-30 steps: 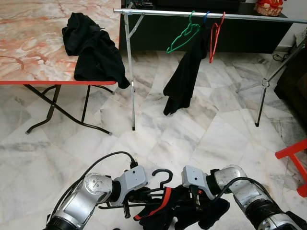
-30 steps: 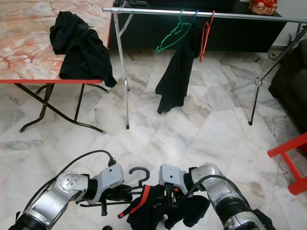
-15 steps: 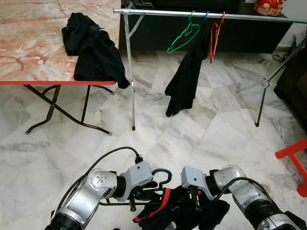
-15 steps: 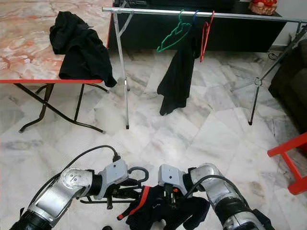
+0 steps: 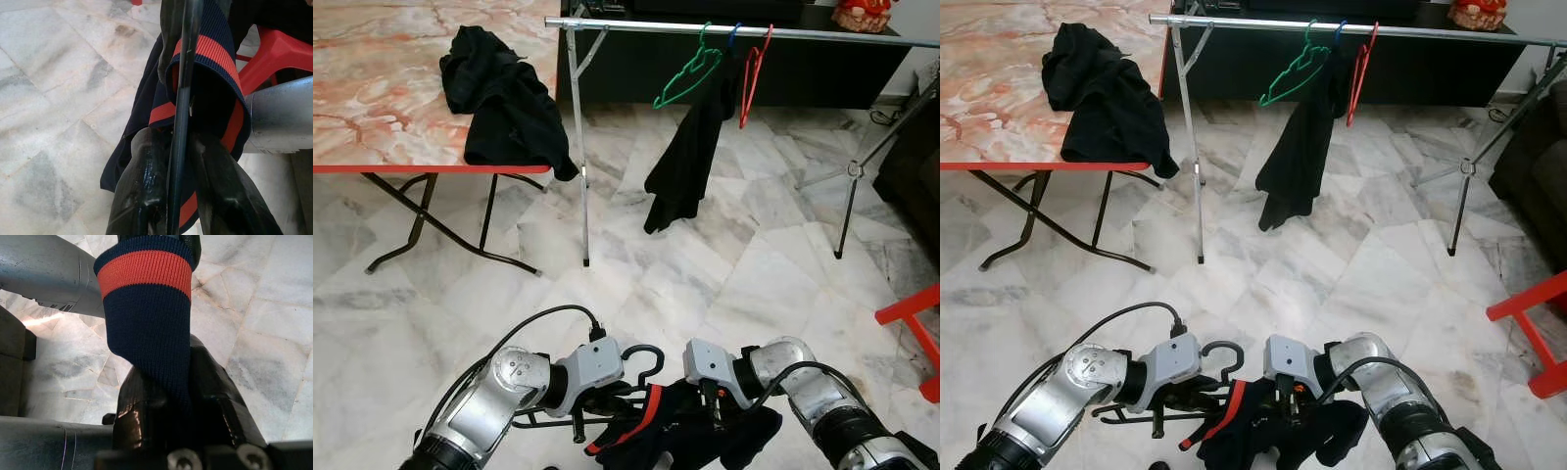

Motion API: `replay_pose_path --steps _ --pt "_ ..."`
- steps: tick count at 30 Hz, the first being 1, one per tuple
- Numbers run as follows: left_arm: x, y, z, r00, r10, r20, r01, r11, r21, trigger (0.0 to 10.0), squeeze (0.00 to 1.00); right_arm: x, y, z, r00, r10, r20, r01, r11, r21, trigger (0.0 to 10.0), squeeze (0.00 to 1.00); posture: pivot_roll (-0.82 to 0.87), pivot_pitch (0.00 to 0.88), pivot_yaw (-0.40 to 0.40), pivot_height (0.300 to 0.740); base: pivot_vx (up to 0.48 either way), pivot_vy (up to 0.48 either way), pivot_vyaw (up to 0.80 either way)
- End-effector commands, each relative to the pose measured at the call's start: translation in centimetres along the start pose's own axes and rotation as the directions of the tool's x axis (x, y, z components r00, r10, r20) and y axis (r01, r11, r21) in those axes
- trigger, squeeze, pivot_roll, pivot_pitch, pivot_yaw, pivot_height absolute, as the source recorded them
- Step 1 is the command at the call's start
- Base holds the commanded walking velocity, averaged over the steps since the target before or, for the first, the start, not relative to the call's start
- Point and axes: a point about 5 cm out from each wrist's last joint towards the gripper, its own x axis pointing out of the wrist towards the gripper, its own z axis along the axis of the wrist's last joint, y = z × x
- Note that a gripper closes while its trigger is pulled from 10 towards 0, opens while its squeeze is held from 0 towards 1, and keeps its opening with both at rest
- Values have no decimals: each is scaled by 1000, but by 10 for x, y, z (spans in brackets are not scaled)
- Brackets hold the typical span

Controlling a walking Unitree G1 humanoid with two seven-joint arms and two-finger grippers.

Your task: Hang hanger

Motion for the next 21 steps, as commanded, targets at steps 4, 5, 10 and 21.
replay_pose_path --steps 4,5,10,21 --pt "6 -5 -7 999 -22 -42 22 1000 -4 10000 0 -7 -7 12 999 -25 37 27 999 -44 10000 0 26 200 -98 740 0 0 0" --pt "6 -5 -7 999 -22 -43 21 1000 -4 10000 0 -7 -7 12 999 -25 37 27 999 -44 10000 0 26 199 -99 740 0 0 0" --pt "5 0 -12 996 9 -86 -8 1000 7 10000 1000 -7 -7 13 999 -22 37 23 999 -47 10000 0 26 199 -99 740 0 0 0" --pt "8 1 -7 998 21 -51 -20 1000 15 10000 0 -7 -6 13 999 -15 39 17 999 -48 10000 0 24 200 -98 740 0 0 0"
